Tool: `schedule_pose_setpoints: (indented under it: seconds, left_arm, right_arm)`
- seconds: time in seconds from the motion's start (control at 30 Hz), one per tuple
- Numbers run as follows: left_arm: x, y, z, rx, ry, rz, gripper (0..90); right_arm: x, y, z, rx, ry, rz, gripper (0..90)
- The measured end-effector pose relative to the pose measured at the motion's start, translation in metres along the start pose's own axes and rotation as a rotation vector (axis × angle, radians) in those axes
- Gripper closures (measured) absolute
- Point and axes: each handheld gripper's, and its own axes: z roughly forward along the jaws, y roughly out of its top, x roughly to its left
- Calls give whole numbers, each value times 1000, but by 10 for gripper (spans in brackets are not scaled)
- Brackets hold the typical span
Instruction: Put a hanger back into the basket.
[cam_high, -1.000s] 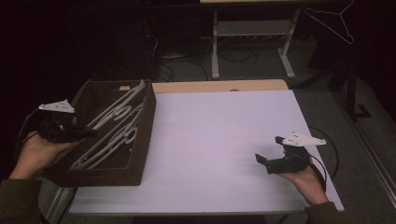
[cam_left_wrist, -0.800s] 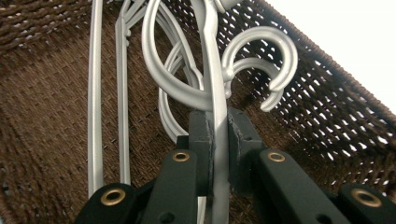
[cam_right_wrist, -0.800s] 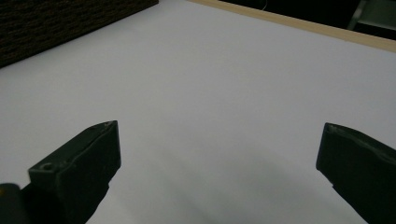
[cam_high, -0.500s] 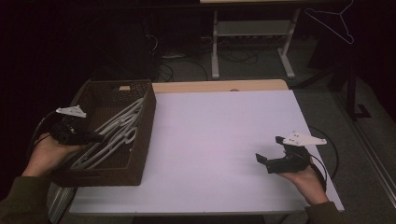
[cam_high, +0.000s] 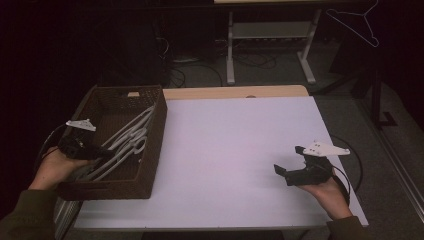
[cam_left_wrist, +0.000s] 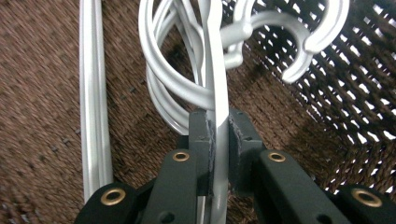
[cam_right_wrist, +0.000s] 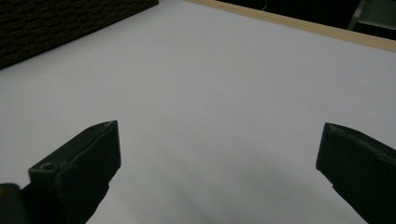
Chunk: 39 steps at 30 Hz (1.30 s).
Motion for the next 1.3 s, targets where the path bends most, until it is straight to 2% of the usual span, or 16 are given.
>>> schedule_pose_setpoints:
  seconds: [0.13,0.23,0.37,0.6,0.67,0.7,0.83,0.9,1.1,1.3]
  left_arm:
    - [-1,0,1,5,-11,-8,816]
    - [0,1,4,33,7,0,810]
    - [2,1,6,38,19,1,789]
    - [4,0,6,17,55,5,597]
    - [5,0,5,1,54,-3,546]
    - [7,1,3,2,63,9,531]
    - [8,2,-3,-37,63,-4,479]
    - [5,4,-7,-74,60,-7,449]
    - [-9,18,-18,-187,51,-3,287]
    - [-26,31,-20,-309,11,-4,226]
  right_arm:
    - [-1,0,0,0,0,0,0]
    - [0,0,0,0,1,-4,0]
    - [0,0,0,-2,1,-1,0]
    - [-1,1,-1,-5,0,0,0]
    - [-1,1,-1,-5,0,0,0]
    - [-1,1,-1,-6,-1,0,0]
    - [-1,1,-1,-6,-1,0,0]
    - [-1,1,-1,-6,-1,0,0]
    - [0,3,-1,-12,1,1,0]
    - [0,6,-2,-30,4,-6,0]
